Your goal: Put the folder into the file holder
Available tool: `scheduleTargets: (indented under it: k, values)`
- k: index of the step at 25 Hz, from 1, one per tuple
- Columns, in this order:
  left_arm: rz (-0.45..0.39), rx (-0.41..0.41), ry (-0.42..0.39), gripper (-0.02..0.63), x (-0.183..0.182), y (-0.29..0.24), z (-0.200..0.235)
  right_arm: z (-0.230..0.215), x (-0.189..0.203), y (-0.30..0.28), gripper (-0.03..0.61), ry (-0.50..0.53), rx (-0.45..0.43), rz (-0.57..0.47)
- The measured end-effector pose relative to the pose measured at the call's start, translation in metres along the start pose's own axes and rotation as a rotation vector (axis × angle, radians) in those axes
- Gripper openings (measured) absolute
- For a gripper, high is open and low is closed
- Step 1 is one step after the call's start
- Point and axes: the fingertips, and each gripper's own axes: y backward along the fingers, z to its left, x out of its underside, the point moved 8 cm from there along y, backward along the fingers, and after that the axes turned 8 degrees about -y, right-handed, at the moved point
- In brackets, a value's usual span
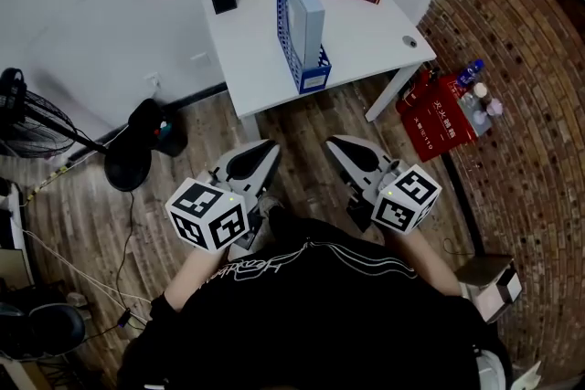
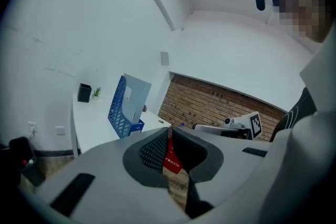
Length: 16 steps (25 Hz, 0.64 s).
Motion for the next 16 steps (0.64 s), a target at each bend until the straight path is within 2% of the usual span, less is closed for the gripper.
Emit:
scheduleTargets:
  k: [9,16]
  values:
    - [0.001,-0.005,-0.001,0.049,0.008,0.004,-0.003,0.004,0.013,0.001,0.002,-0.017,-0.001,0.028]
    - [0.013,0.023,0.0,0.049,0.009,-0.011,-0.003,-0.002,0.013,0.005,0.002,-0.023,0.026,0.024]
